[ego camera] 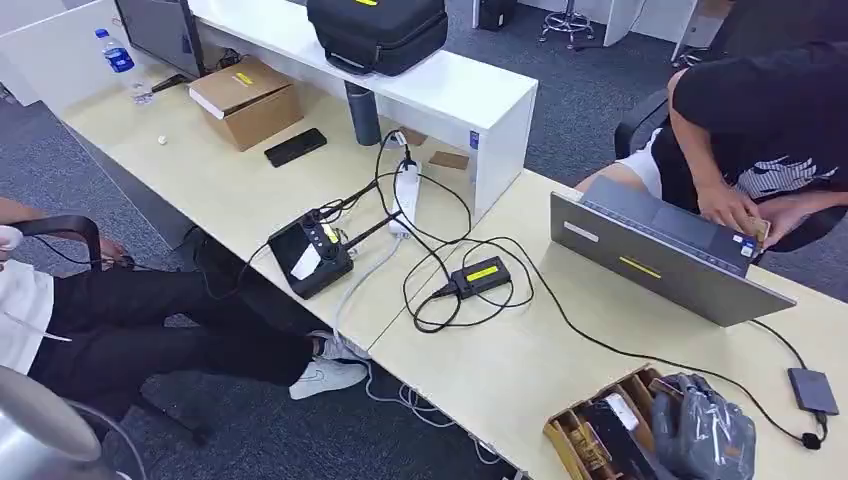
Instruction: Pass the card to the sensor for recognition and then transmit it.
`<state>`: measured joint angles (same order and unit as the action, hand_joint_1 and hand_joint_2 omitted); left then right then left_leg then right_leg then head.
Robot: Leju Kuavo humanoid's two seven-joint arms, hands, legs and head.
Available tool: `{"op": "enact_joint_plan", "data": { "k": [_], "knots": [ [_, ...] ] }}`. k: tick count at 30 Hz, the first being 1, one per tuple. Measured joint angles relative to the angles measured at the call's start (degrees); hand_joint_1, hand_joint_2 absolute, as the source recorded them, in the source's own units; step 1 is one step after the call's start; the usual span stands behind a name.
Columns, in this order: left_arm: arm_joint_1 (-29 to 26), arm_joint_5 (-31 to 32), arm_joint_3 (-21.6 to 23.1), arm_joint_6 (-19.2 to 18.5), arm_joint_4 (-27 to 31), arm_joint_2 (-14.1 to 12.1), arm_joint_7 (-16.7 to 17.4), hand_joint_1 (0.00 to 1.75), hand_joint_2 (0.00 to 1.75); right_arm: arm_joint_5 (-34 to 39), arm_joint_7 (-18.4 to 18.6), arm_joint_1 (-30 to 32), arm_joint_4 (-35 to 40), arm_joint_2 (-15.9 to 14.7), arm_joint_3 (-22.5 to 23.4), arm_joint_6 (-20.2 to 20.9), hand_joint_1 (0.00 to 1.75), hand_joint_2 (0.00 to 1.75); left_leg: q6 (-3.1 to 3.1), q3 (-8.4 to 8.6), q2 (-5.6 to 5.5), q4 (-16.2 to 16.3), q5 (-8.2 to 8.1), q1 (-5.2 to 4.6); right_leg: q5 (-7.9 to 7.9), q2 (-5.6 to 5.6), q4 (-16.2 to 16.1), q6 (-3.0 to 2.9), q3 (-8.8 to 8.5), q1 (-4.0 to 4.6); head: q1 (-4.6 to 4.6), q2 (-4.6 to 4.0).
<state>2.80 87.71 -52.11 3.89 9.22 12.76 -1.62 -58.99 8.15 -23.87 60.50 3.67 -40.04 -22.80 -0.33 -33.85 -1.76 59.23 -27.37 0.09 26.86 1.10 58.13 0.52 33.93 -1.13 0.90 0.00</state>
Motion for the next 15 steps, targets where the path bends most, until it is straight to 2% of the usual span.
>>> {"op": "enact_joint_plan", "data": {
  "k": [6,11,15],
  "knots": [
    [-0.01,0.13,0.00,0.00,0.00,-0.02,-0.15,0.00,1.75,-1.22,0.02,0.02,2.01,-0.18,0.26,-0.79,1.68,1.75,0.00,-0.03,0.01,0.01,0.00,-0.01,-0.01,0.02,0.00,0.00,0.04,-0.01,0.00,0.00],
    [0.00,0.33,0.00,0.00,0.00,-0.02,-0.20,0.00,1.75,-2.21,0.46,-0.61,6.60,-0.59,1.29,-0.98,1.69,1.75,0.00,-0.04,0.01,0.01,0.00,0.00,-0.01,0.03,0.00,-0.01,0.06,0.00,0.02,0.00],
    [-0.01,0.61,0.00,0.00,0.00,-0.02,-0.44,0.00,1.75,-3.02,-0.35,-1.57,10.42,-1.42,2.58,-2.90,1.71,1.75,0.00,-0.08,0.02,0.01,0.00,0.00,-0.01,0.02,0.00,0.00,0.09,-0.01,0.02,0.00]
  ]
}}
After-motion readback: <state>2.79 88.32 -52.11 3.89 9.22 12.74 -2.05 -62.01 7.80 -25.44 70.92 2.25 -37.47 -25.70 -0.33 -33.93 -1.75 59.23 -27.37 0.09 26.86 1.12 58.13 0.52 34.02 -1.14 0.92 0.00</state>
